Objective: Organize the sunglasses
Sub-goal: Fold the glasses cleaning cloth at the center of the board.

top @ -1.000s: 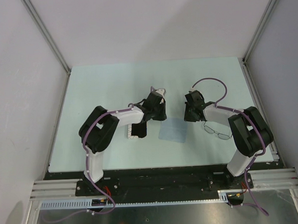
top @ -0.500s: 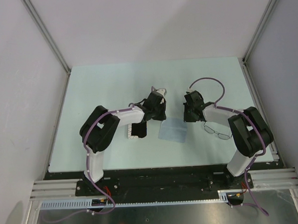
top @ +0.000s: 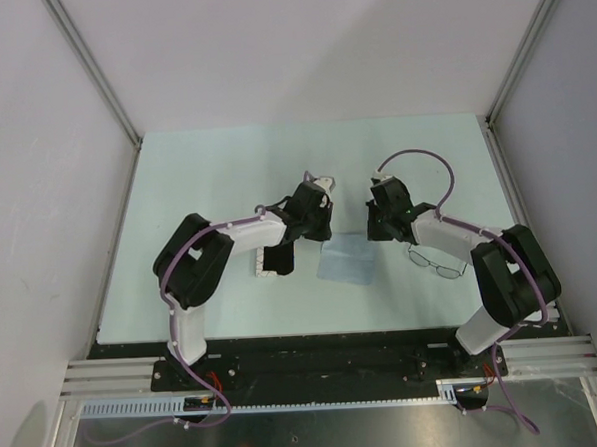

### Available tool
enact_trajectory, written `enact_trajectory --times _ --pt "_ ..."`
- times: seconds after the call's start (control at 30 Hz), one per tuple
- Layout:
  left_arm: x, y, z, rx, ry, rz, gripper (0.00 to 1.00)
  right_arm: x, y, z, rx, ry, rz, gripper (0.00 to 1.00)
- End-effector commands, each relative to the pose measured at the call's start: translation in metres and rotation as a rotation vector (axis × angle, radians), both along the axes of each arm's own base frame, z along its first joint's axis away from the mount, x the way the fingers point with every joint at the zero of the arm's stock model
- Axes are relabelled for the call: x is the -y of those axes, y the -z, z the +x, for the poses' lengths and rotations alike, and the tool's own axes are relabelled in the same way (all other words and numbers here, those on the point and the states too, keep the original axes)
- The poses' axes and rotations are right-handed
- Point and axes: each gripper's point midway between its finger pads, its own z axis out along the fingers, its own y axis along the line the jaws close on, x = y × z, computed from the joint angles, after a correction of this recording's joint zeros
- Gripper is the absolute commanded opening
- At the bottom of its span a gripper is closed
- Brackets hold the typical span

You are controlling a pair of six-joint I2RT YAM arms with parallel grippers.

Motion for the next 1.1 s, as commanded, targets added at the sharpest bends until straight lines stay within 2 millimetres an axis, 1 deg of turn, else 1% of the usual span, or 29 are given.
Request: enact_trajectory --times 0.0,0.17,0.23,0.27,0.33,0.47,0.6,0.67,0.73,0.87,1.07 --pt "0.006 -0.03 -0.006 0.053 0.063 -0.042 0.0 -0.003 -0.009 -0.008 0.007 -0.039 -0.006 0.0" --pt "0.001 -0.03 -0.012 0.075 0.099 -0.028 0.0 -0.002 -0.01 -0.014 -0.002 -0.064 -0.021 0.0" --pt "0.002 -0.034 -0.014 0.086 0.113 -0.038 0.0 -0.004 -0.016 -0.016 0.009 -0.072 -0.004 0.0" --pt "0.0 -0.031 -0.017 0.081 0.117 -0.035 0.0 -0.004 -0.018 -0.016 0.011 -0.069 0.004 0.0" --pt "0.002 -0.034 -0.018 0.088 0.125 -0.046 0.0 -0.007 -0.021 -0.019 0.01 -0.08 0.019 0.0" --pt "0.003 -0.035 -0.025 0.087 0.148 -0.055 0.01 -0.01 -0.024 -0.025 0.007 -0.084 0.03 0.0" --pt "0.003 -0.037 -0.031 0.092 0.171 -0.059 0.0 -0.01 -0.017 -0.039 -0.032 -0.1 0.039 0.0" --pt "0.004 -0.036 -0.034 0.093 0.183 -0.059 0.0 -0.01 -0.017 -0.042 -0.036 -0.102 0.043 0.0" --pt "0.005 -0.038 -0.035 0.1 0.195 -0.062 0.0 -0.008 -0.012 -0.047 -0.052 -0.099 0.041 0.0" --pt "0.007 -0.04 -0.039 0.104 0.208 -0.068 0.0 -0.012 -0.009 -0.055 -0.062 -0.108 0.056 0.0" --pt "0.005 -0.035 -0.046 0.09 0.217 -0.061 0.0 -0.015 -0.006 -0.063 -0.069 -0.119 0.065 0.0"
